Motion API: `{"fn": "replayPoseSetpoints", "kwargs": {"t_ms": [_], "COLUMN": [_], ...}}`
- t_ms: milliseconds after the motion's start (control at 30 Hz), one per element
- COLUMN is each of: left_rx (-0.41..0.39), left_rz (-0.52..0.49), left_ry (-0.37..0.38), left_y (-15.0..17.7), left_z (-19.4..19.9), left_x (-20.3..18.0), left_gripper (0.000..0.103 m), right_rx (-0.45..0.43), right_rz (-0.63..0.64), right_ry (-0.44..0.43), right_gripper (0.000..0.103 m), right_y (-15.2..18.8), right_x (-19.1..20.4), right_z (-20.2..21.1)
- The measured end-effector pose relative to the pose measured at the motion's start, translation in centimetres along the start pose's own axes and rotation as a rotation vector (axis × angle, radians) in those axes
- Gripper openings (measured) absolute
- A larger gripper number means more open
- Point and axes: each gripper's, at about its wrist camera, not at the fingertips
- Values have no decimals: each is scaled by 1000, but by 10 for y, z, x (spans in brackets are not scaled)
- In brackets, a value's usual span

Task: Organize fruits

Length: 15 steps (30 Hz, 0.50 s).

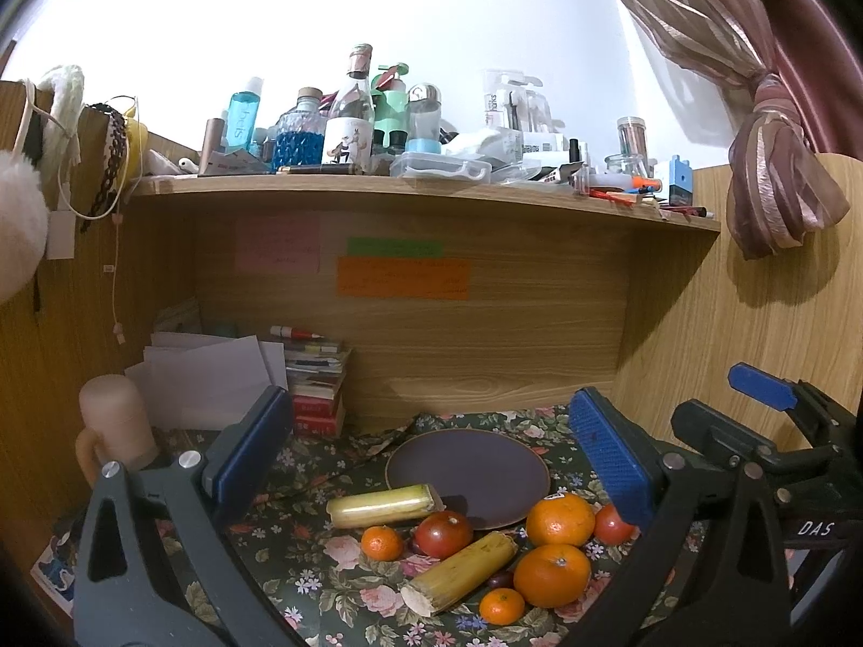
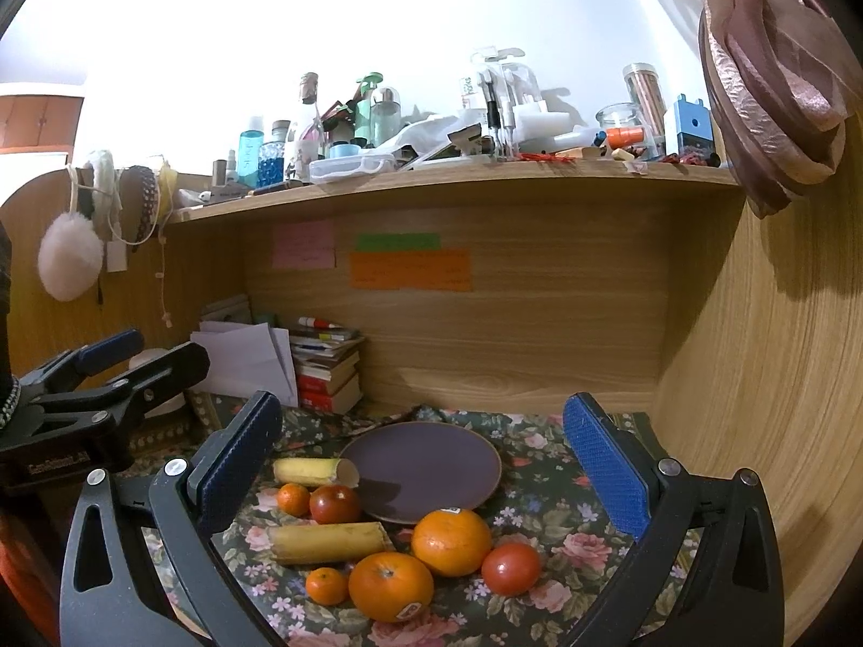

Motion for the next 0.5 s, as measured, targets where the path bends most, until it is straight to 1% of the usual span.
{"fn": "replayPoseSetpoints", "kwargs": {"t_ms": [500], "left_rx": [-1], "left_rz": [2], "left_ry": [-1], "left_y": [0], "left_z": [0], "left_x": [0], "left_gripper": [103], "right_rx": [-3], "right_rz": [1], "right_ry": [-4], "right_gripper": [103], "right_y": [0], "right_x": [2], "right_z": [0]}}
Point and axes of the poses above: each gripper's, at about its wrist camera, not at the fingertips, and z roughly against the way its jaws point, x to its left, y to its underside, and after that the axes turned 11 degrees about -z, right-handed
